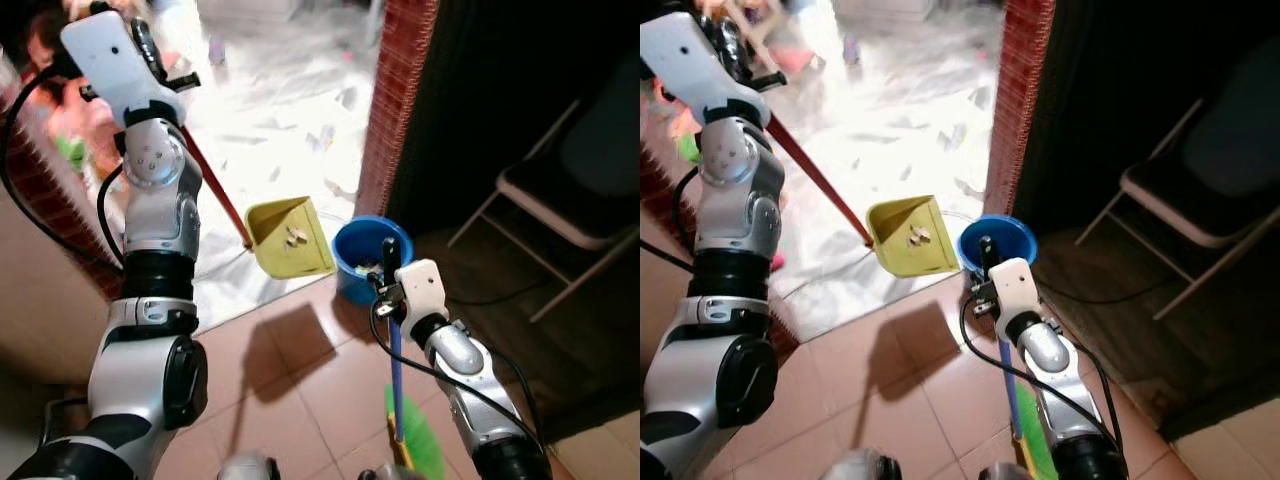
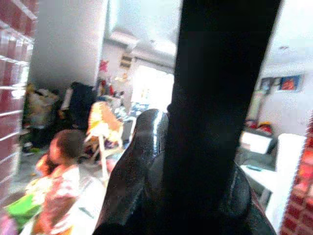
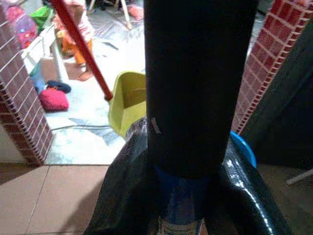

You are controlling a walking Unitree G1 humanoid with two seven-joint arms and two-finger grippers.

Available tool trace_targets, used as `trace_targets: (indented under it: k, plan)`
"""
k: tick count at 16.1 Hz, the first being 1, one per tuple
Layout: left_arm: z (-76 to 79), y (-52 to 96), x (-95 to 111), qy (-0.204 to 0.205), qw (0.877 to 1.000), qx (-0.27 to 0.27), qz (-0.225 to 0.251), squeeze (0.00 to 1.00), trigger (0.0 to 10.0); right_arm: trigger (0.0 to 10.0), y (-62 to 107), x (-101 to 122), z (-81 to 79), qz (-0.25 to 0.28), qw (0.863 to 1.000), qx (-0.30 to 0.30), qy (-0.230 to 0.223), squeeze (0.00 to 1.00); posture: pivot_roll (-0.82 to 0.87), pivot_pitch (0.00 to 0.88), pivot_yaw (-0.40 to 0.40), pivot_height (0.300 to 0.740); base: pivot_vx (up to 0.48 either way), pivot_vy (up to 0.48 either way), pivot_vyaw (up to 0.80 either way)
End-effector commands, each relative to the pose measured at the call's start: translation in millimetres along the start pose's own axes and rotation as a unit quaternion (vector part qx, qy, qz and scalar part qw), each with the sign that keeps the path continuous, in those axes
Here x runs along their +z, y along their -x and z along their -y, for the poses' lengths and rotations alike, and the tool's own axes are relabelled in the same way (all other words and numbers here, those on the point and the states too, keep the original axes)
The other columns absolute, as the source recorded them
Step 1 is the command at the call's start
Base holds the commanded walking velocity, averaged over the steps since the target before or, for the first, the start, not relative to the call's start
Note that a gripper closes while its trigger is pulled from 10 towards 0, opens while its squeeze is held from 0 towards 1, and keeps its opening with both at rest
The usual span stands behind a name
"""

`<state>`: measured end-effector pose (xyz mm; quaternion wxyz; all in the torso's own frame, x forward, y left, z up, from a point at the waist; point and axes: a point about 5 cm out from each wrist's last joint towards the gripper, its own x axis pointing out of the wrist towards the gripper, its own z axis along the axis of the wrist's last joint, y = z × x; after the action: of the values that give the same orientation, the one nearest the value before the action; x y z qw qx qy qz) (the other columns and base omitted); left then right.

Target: Sweep floor

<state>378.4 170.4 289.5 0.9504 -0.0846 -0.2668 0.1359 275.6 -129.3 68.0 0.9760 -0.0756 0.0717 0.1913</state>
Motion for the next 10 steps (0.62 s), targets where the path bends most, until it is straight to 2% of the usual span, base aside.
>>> trace_targets:
  k: [1, 3, 4, 10]
  plan:
    - [11.0, -7.6, 25.0, 0.020, 0.998, -0.011, 0.060, 0.00, 10.0, 10.0, -0.7, 4.9, -1.8, 0.007, 1.000, 0.004, -0.008, 0.00, -0.11, 0.019, 0.056, 0.740, 0.330, 0.000, 0.00]
    - [11.8, -6.9, 23.5, 0.021, 0.998, -0.013, 0.058, 0.00, 10.0, 10.0, -1.0, 4.1, -2.6, 0.004, 1.000, 0.006, -0.009, 0.00, -0.11, 0.019, 0.056, 0.740, 0.349, 0.000, 0.00]
    - [11.9, -6.3, 21.5, 0.021, 0.998, -0.014, 0.055, 0.00, 10.0, 10.0, -1.6, 4.3, -3.1, 0.003, 1.000, 0.009, -0.010, 0.00, -0.11, 0.020, 0.054, 0.740, 0.349, 0.000, -0.54]
    - [11.9, -4.4, 15.1, 0.021, 0.998, -0.010, 0.053, 0.00, 10.0, 10.0, -0.2, 5.8, -2.6, -0.002, 1.000, 0.011, -0.010, 0.00, -0.11, 0.015, 0.049, 0.740, 0.319, 0.000, 0.00]
